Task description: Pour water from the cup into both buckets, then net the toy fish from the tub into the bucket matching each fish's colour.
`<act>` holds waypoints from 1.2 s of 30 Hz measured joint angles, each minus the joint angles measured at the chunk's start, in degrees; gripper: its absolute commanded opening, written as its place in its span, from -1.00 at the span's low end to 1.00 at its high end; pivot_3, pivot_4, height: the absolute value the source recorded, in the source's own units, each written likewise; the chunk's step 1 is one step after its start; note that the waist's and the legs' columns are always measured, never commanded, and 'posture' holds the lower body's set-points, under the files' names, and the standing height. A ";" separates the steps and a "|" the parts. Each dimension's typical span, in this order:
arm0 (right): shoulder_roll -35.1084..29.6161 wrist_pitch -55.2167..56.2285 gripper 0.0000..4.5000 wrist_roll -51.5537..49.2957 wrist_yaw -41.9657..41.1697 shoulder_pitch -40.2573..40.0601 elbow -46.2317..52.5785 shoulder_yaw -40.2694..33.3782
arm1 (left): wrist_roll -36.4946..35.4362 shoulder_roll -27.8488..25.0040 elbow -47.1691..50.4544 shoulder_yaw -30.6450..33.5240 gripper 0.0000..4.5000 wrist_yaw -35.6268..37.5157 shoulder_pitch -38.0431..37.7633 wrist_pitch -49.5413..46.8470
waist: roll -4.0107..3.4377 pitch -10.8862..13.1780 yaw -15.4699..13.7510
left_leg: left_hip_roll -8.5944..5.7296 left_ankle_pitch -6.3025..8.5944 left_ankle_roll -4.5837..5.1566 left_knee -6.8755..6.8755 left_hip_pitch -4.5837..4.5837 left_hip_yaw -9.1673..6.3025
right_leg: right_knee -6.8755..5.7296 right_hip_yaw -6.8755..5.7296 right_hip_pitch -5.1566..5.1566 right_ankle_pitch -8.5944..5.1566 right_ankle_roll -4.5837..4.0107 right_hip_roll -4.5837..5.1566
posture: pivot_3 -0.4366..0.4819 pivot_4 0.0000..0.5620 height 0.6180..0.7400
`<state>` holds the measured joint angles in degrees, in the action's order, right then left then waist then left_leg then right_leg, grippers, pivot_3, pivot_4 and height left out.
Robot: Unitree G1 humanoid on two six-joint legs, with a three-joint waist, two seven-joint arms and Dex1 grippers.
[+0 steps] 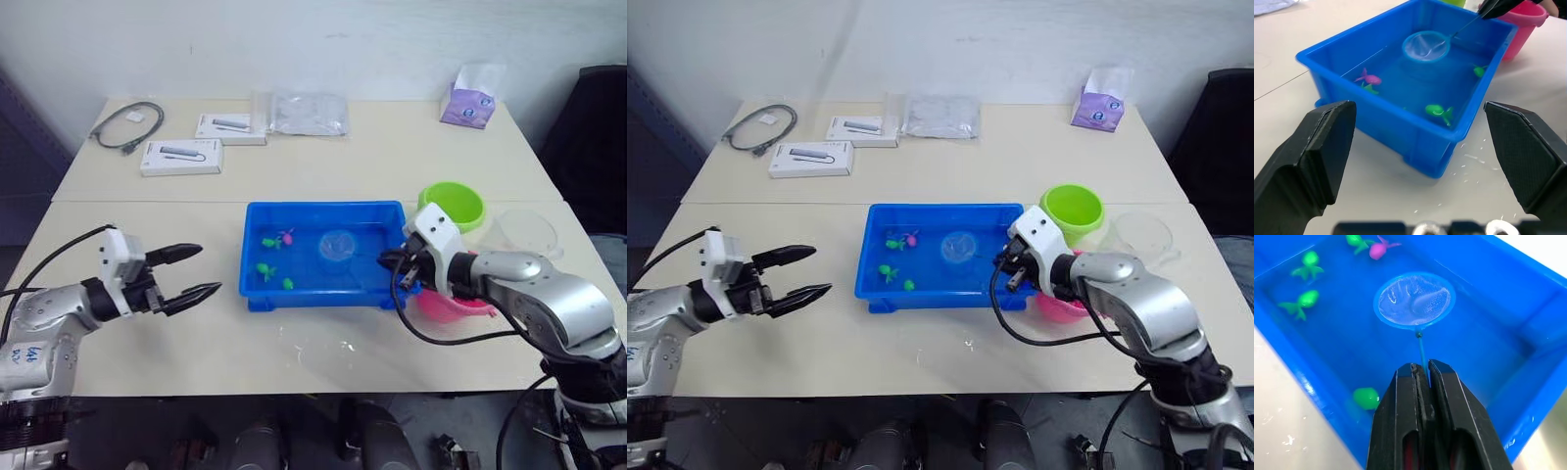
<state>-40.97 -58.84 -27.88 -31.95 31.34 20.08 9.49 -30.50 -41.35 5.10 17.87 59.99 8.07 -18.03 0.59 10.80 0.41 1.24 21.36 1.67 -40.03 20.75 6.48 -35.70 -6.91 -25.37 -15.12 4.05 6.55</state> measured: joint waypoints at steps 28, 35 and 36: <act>20.04 11.79 -1.00 14.49 -1.54 11.55 -22.10 9.97 | -0.81 -6.41 9.75 6.31 0.99 -9.87 -6.22 -14.55 | -0.02 0.01 1.14 | -0.03 -0.04 -0.07 -0.03 0.32 -0.15 | 0.04 -0.17 -0.15 0.00 0.00 -0.03 | -0.05 -0.47 1.00; 16.23 11.12 -1.00 14.45 -2.05 6.70 -15.02 6.99 | -0.79 -6.41 9.56 4.56 0.99 -9.78 -3.26 -14.55 | -0.02 0.01 1.21 | -0.04 -0.04 -0.07 -0.02 0.32 -0.15 | 0.04 -0.18 -0.15 0.00 0.00 -0.03 | -0.05 -0.47 1.00; 15.57 10.97 -1.00 14.43 -2.25 5.92 -14.01 6.34 | -0.79 -6.37 9.37 4.18 0.99 -9.69 -2.94 -14.45 | -0.02 0.01 1.19 | -0.03 -0.03 -0.08 -0.03 0.32 -0.15 | 0.04 -0.18 -0.15 0.00 0.00 -0.04 | -0.05 -0.47 1.00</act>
<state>-25.39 -47.87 -13.45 -34.20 37.26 6.06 15.83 -31.29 -47.72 14.47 22.05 50.30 5.13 -32.48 0.57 10.81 1.61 1.21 21.33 1.59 -40.05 21.06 6.33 -35.67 -7.09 -25.52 -15.12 4.06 6.51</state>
